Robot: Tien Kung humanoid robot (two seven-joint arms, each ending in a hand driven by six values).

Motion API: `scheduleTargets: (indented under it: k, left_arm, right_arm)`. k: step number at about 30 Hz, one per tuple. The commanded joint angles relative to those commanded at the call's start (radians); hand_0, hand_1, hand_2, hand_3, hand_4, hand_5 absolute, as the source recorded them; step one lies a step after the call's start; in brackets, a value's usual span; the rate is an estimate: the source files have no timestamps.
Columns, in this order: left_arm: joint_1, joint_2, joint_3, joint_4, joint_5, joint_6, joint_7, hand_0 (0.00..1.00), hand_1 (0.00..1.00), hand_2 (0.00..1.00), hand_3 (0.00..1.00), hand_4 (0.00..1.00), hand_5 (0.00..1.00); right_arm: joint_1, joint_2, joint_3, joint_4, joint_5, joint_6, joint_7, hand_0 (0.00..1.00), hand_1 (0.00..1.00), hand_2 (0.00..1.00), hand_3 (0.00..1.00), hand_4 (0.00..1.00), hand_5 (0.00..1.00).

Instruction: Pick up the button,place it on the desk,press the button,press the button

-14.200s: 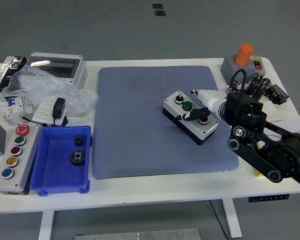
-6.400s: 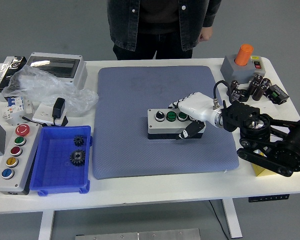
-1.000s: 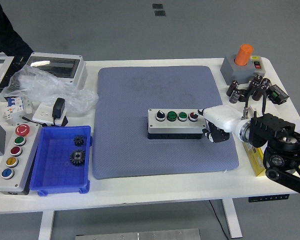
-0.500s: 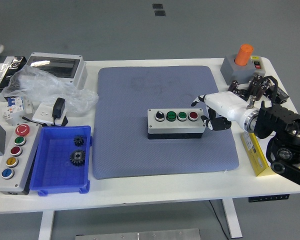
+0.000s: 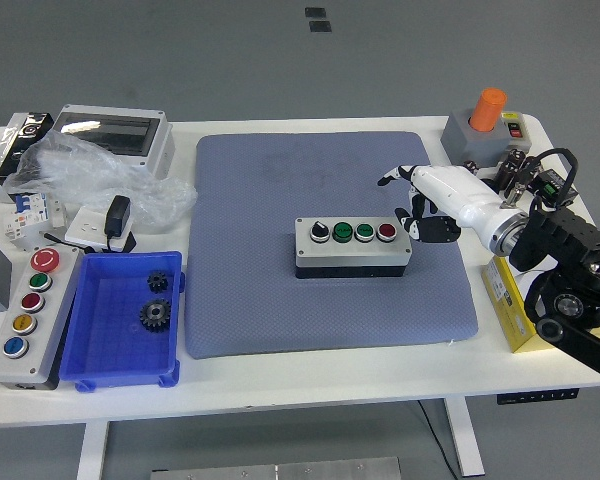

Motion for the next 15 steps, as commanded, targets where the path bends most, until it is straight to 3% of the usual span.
scheduleTargets:
  k: [1, 7, 13, 14, 15]
  left_arm:
    - [0.000, 0.000, 0.000, 0.000, -0.001, 0.000, 0.000, 0.717, 0.766, 0.691, 0.693, 0.743, 0.495]
    - [0.001, 0.001, -0.002, 0.000, 0.001, 0.001, 0.002, 0.717, 0.766, 0.692, 0.695, 0.744, 0.495]
    - [0.003, 0.006, 0.003, 0.000, 0.000, 0.001, 0.003, 0.717, 0.766, 0.692, 0.695, 0.744, 0.495]
    - [0.003, 0.006, 0.004, 0.000, 0.000, 0.002, 0.003, 0.717, 0.766, 0.691, 0.696, 0.744, 0.494]
    - [0.002, 0.007, 0.004, 0.000, -0.001, 0.002, 0.003, 0.717, 0.766, 0.691, 0.696, 0.744, 0.494]
  right_arm:
    - [-0.008, 0.004, 0.010, -0.001, 0.001, -0.003, 0.002, 0.708, 0.716, 0.754, 0.852, 0.955, 0.403]
    - [-0.064, 0.033, 0.078, -0.013, 0.007, -0.013, 0.027, 0.729, 0.726, 0.761, 0.874, 0.978, 0.438]
    - [-0.074, 0.040, 0.091, -0.016, 0.009, -0.008, 0.041, 0.729, 0.726, 0.761, 0.874, 0.978, 0.438]
    - [-0.074, 0.041, 0.092, -0.016, 0.010, -0.007, 0.043, 0.791, 0.789, 0.825, 0.880, 0.988, 0.472]
    - [-0.074, 0.042, 0.093, -0.017, 0.010, -0.005, 0.043, 0.791, 0.789, 0.825, 0.880, 0.988, 0.472]
